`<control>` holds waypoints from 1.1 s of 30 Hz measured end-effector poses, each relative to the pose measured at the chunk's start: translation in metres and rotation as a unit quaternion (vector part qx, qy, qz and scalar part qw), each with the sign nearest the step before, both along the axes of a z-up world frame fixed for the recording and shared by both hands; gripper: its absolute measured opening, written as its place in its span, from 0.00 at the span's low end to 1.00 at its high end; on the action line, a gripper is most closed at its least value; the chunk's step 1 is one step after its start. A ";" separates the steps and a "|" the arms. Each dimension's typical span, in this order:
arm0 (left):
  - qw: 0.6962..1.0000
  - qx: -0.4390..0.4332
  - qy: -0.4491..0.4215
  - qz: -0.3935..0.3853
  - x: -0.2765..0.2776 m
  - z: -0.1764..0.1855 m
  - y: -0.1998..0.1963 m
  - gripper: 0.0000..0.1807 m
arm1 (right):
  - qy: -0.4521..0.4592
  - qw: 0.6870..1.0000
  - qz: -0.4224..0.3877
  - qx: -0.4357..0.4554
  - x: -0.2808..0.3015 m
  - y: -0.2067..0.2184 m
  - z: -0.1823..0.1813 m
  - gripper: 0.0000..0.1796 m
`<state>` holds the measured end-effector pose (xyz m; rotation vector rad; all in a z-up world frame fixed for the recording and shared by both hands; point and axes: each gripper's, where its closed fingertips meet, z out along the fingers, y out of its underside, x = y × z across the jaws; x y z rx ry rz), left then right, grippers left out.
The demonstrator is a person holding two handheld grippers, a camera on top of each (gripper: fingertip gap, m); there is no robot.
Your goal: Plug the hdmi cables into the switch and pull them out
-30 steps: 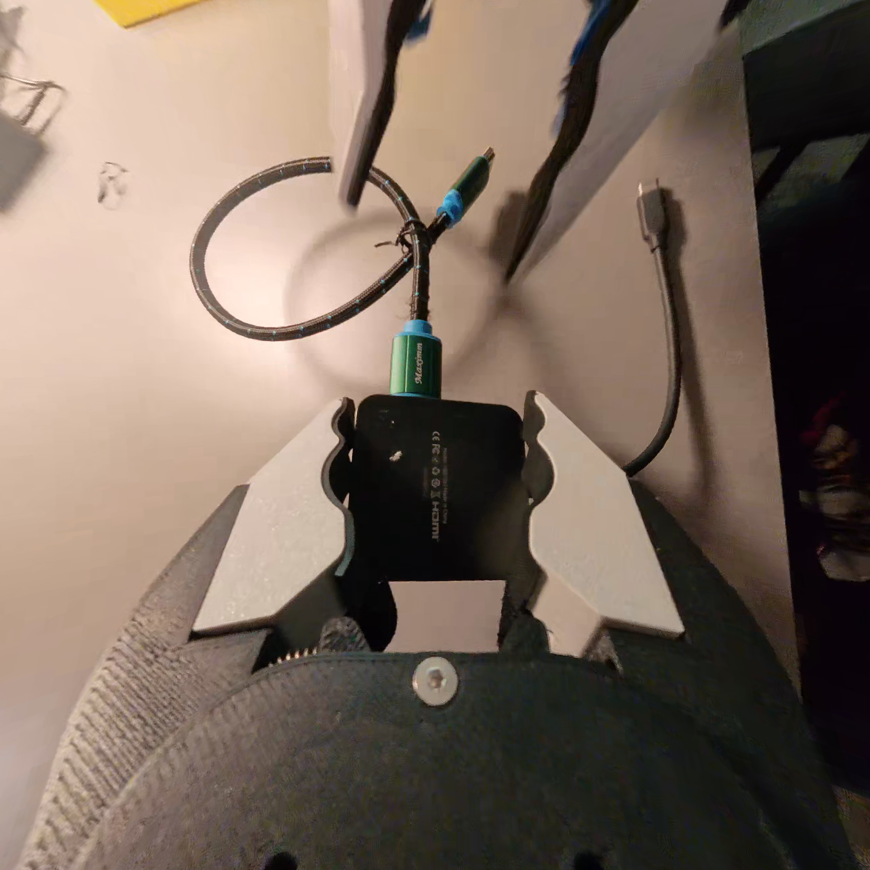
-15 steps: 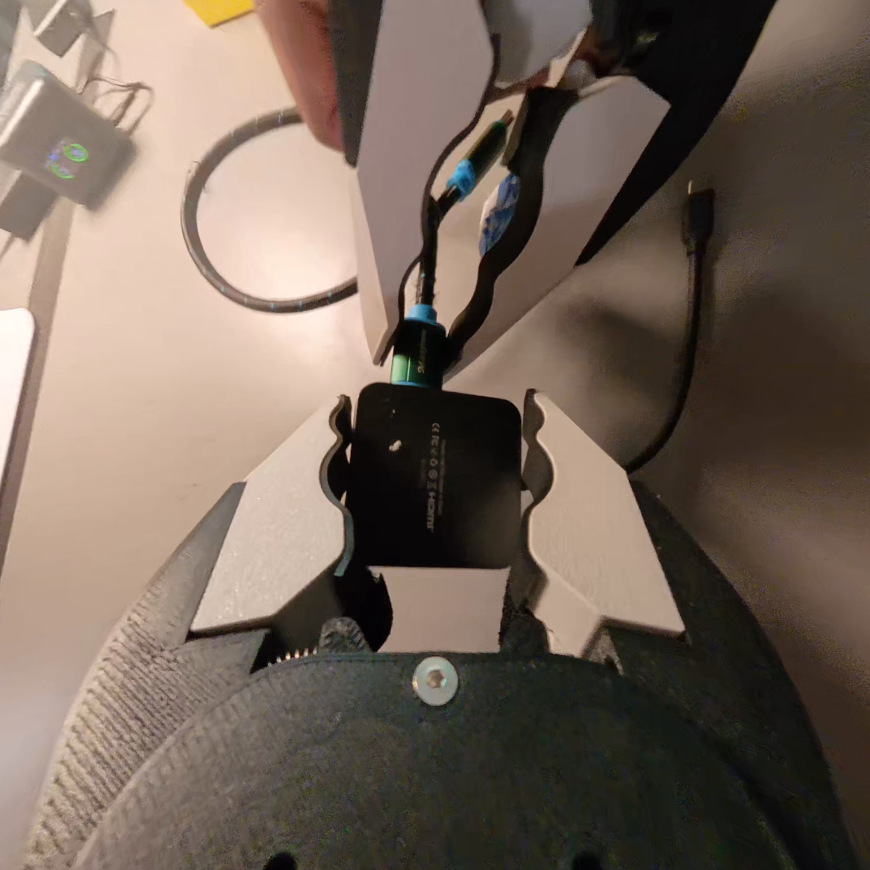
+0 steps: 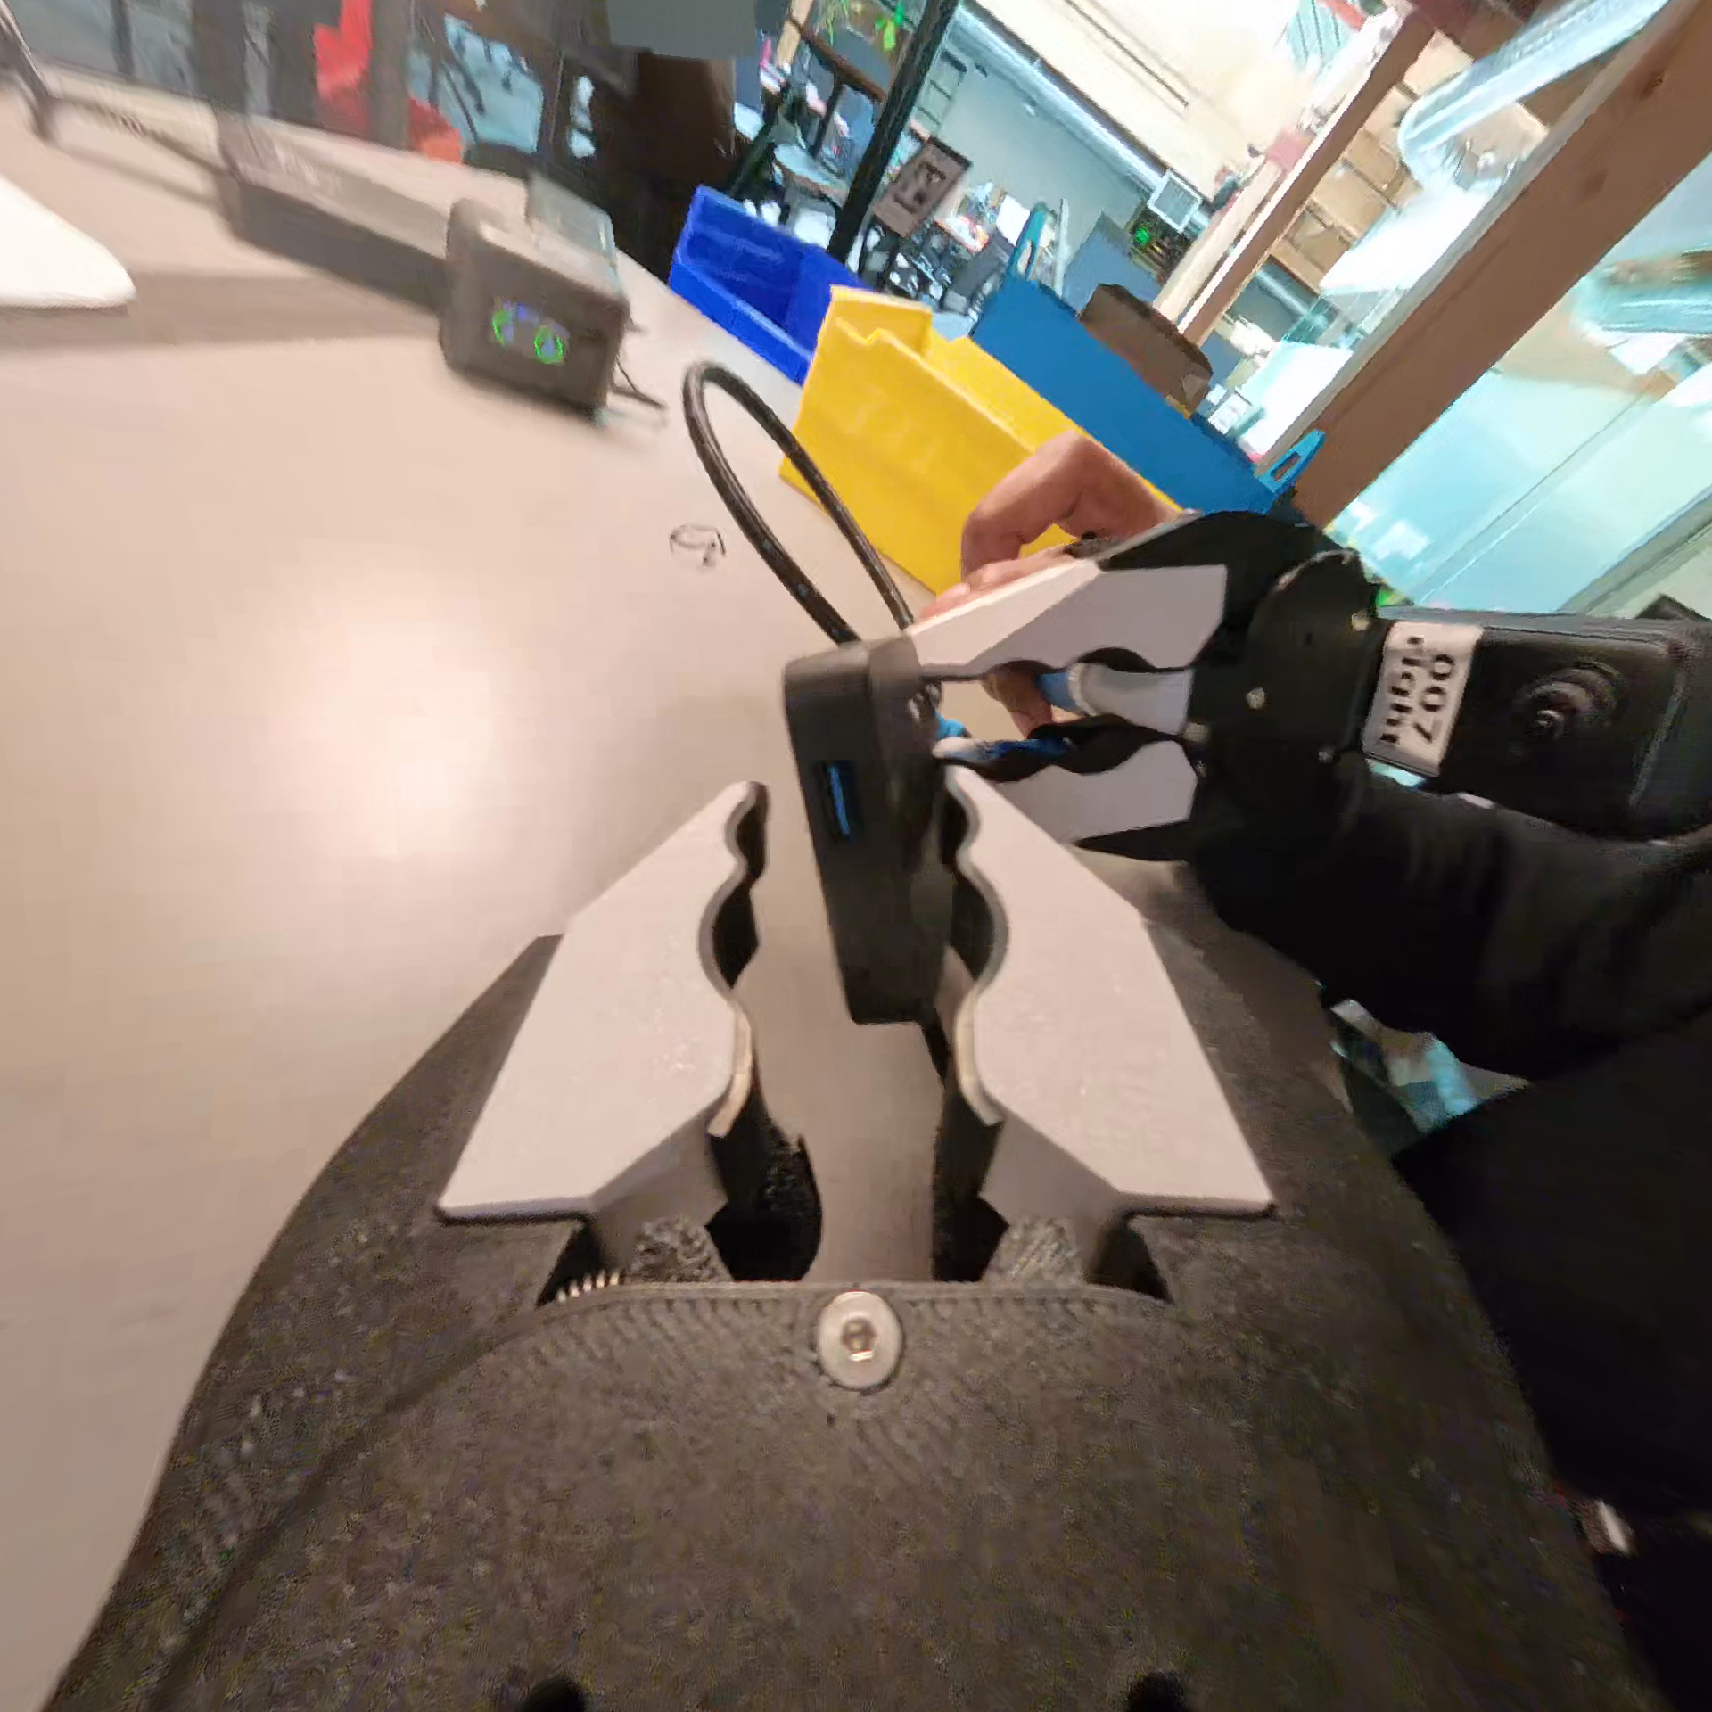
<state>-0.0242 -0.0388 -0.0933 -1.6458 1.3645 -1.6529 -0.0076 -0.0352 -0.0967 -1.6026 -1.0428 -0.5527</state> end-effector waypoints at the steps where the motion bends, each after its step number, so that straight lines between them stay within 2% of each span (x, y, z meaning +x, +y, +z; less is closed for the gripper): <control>1: 1.000 -0.005 0.006 -0.013 -0.002 -0.007 -0.003 0.15 | 0.000 1.000 -0.003 -0.007 0.001 0.002 -0.005 0.12; 5: 1.000 -0.008 -0.006 -0.020 0.001 -0.008 -0.008 0.08 | 0.004 1.000 0.004 -0.003 0.007 -0.004 -0.013 0.12; 9: 1.000 0.013 -0.005 -0.007 0.002 -0.009 -0.008 0.07 | -0.050 0.999 -0.014 0.003 0.027 -0.009 -0.020 0.10; 12: 1.000 0.001 -0.005 -0.010 0.001 -0.009 -0.007 0.07 | -0.039 0.999 0.004 0.012 0.019 -0.011 -0.019 0.05; 15: 1.000 -0.006 0.002 -0.011 0.000 -0.011 -0.006 0.07 | -0.057 0.998 -0.003 0.020 0.018 -0.010 -0.020 0.05; 20: 1.000 0.020 -0.021 0.010 -0.002 -0.004 -0.005 0.07 | 0.005 1.000 0.005 0.017 0.016 -0.011 -0.013 0.04; 22: 0.999 0.005 -0.043 0.032 -0.001 0.003 -0.003 0.07 | 0.022 1.000 0.014 0.010 0.015 -0.013 -0.012 0.04; 26: 0.999 -0.016 -0.028 0.015 -0.003 0.000 -0.009 0.08 | 0.010 1.000 0.030 0.004 0.014 -0.017 -0.011 0.05; 30: 0.999 -0.010 -0.047 0.012 -0.006 0.013 -0.008 0.08 | 0.038 0.999 0.021 0.009 0.010 -0.018 0.001 0.05; 33: 0.997 -0.057 -0.051 0.017 -0.007 0.012 -0.005 0.08 | 0.009 0.999 0.034 0.005 0.008 -0.021 -0.002 0.04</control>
